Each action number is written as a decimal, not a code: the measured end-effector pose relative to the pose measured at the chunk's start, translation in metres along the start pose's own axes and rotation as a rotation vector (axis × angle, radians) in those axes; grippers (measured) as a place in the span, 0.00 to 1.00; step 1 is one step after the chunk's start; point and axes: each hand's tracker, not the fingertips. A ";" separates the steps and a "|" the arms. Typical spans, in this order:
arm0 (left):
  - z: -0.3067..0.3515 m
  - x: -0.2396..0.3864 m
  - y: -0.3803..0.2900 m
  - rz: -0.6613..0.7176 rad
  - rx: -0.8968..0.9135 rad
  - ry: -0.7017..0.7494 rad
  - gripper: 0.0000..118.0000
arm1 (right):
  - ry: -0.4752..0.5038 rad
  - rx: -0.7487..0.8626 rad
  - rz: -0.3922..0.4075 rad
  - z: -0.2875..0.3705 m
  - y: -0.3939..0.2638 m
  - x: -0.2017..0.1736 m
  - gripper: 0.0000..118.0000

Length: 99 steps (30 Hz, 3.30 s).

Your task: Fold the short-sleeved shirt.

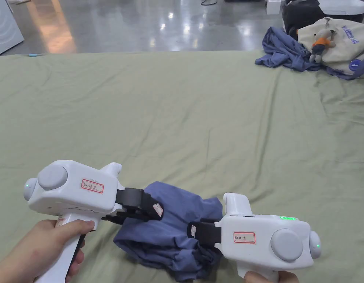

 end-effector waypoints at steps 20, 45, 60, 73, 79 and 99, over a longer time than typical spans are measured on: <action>0.052 -0.047 0.018 -0.059 0.098 -0.032 0.33 | -0.638 0.659 0.603 0.203 -0.056 -0.083 0.02; 0.308 -0.455 0.031 0.576 0.412 0.224 0.70 | -0.717 0.371 0.524 0.147 -0.019 -0.080 0.02; 0.326 -0.123 -0.003 -0.363 1.183 0.536 0.80 | -0.746 0.595 0.573 0.202 0.007 -0.073 0.02; 0.121 0.102 -0.135 -0.547 1.134 0.382 0.00 | -0.725 0.810 0.443 0.240 -0.036 -0.047 0.02; 0.098 0.089 -0.144 -0.405 1.215 0.341 0.00 | -0.739 0.822 0.461 0.232 -0.054 -0.043 0.02; 0.116 0.098 -0.121 -0.287 1.061 0.319 1.00 | -0.741 0.863 0.444 0.239 -0.045 -0.044 1.00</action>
